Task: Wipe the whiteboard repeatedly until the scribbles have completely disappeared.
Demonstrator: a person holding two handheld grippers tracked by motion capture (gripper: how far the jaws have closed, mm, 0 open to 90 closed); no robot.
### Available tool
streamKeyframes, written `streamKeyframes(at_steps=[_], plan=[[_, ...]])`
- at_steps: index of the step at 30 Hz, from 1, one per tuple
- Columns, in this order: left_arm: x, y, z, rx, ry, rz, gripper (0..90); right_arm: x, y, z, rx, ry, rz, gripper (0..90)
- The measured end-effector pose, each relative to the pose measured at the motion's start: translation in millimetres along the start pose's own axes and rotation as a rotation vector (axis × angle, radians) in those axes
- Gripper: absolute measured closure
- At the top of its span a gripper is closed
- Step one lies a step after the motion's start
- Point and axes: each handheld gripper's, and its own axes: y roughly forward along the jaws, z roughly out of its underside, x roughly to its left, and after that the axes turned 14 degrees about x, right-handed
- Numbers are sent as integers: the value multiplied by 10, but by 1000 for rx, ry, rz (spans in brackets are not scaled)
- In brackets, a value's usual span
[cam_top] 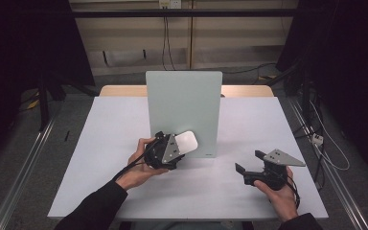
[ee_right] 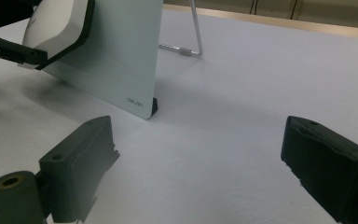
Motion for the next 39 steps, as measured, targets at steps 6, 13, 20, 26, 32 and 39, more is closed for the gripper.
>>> streamKeyframes(at_steps=[6, 13, 20, 26, 32, 39], plan=[[-105, 99, -19, 9, 20, 39, 309, -1, 0, 0, 1, 1, -1, 93], [-173, 155, -26, 23, 36, 66, 309, -4, 0, 0, 0, 4, -3, 93], [-70, 78, -20, 6, 4, 53, 309, -4, 0, 1, 0, 3, -5, 93], [69, -39, 4, -20, -35, 13, 309, 0, 0, -1, -2, 4, -4, 93], [231, -169, 27, -45, -87, -21, 310, 3, 4, -1, 2, 4, -1, 93], [443, -332, 98, -70, -160, -41, 310, 6, 8, -2, 1, 1, -6, 92]])
